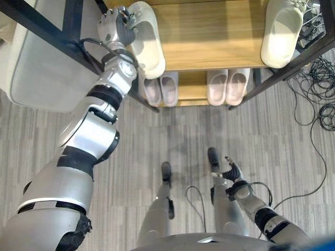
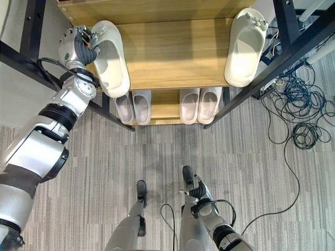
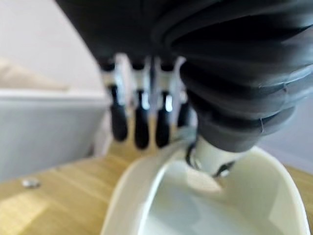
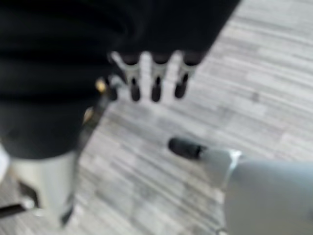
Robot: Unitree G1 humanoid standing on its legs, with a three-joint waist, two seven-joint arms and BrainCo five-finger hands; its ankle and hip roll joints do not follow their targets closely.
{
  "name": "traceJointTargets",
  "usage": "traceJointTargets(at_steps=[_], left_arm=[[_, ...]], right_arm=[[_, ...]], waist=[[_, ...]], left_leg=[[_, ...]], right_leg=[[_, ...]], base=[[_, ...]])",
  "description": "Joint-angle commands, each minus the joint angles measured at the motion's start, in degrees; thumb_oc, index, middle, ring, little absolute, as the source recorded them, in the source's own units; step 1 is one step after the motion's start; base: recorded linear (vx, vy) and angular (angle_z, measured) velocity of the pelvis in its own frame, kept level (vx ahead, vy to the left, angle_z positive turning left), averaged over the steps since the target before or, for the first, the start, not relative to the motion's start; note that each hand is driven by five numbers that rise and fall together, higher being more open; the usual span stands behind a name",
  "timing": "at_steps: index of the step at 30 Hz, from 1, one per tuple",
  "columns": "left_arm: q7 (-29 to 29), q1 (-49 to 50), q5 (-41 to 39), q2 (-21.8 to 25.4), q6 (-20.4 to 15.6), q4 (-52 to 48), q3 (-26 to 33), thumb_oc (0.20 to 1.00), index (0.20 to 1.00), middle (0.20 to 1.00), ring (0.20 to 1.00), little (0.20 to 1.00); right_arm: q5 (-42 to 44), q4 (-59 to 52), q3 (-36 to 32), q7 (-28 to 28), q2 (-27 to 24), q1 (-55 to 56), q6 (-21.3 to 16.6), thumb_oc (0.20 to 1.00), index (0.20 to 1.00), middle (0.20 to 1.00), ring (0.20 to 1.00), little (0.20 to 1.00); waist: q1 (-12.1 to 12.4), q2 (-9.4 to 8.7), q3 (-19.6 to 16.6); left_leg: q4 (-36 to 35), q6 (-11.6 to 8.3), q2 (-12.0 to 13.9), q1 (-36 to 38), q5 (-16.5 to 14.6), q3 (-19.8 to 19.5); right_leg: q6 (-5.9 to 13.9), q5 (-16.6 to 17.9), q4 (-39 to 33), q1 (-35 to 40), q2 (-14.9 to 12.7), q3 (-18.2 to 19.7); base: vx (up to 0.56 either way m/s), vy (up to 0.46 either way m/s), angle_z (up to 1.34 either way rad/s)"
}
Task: Arrange the slippers neatly on the shoe rack.
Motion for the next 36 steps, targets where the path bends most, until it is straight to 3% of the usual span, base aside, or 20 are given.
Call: traceJointTargets(at_steps=[1,13,14,16,20,36], left_arm=[[-0.55,-3.12,2.18,-2.25,-0.26,3.40,2.52,0.200,0.200,0.200,0.200,0.200],[0.94,-7.14,6.67,-8.49,0.67,-0.70,-0.56,0.200,0.200,0.200,0.200,0.200],[0.80,-9.99,5.36,-8.44,0.49,-0.16,-1.02,0.200,0.200,0.200,0.200,0.200],[1.18,-20.07,3.42,-4.10,0.54,2.95,-4.18,0.200,0.200,0.200,0.200,0.200],[1.23,-24.65,1.19,-0.93,0.63,7.50,-5.54,0.200,0.200,0.200,0.200,0.200],[3.74,-23.75,2.94,-5.02,2.01,6.43,-3.82,0.200,0.200,0.200,0.200,0.200]], right_arm=[[1.73,1.30,-0.06,-0.27,-0.35,-2.90,-0.82,1.000,1.000,1.000,1.000,1.000],[2.61,2.64,-0.33,-0.10,-1.34,-3.44,-0.93,1.000,1.000,1.000,1.000,1.000],[2.80,2.93,-0.29,-0.08,-1.57,-3.79,-0.90,1.000,1.000,1.000,1.000,1.000],[2.80,3.46,0.00,-0.30,-2.65,-4.39,-1.35,1.000,1.000,1.000,1.000,1.000],[3.38,5.20,0.08,-0.44,-3.29,-5.22,-1.66,1.000,1.000,1.000,1.000,1.000],[3.66,3.72,0.45,-0.94,-4.30,-4.47,-2.76,1.000,1.000,1.000,1.000,1.000]], waist=[[0.76,1.92,2.05],[-0.18,3.44,2.50],[-0.54,3.81,2.70],[-1.43,4.50,3.06],[-2.09,5.31,2.78],[-2.82,6.27,3.49]], left_leg=[[0.23,-0.09,-2.27,-1.98,-3.66,-4.21],[0.23,-0.32,-1.55,-1.70,-3.69,-2.85],[0.23,-0.35,-1.35,-1.82,-3.60,-2.59],[0.23,-0.43,-0.79,-2.61,-3.34,-2.04],[0.23,-0.71,-0.35,-3.32,-3.08,-1.66],[0.23,-0.70,-0.25,-3.16,-3.68,-1.60]], right_leg=[[2.98,-7.14,0.38,5.28,-1.81,-6.50],[2.63,-7.51,0.84,4.53,-1.35,-5.12],[2.56,-7.55,0.90,4.16,-1.19,-4.69],[2.52,-7.36,0.89,2.85,-0.60,-4.02],[2.39,-7.26,0.93,1.59,-0.26,-3.81],[1.79,-8.58,2.68,0.69,0.04,-4.27]], base=[[0.00,0.000,0.00],[0.01,-0.026,-0.02],[0.03,-0.049,-0.31],[0.05,-0.056,-0.37],[0.06,-0.036,-0.25],[0.02,-0.006,-0.01]])
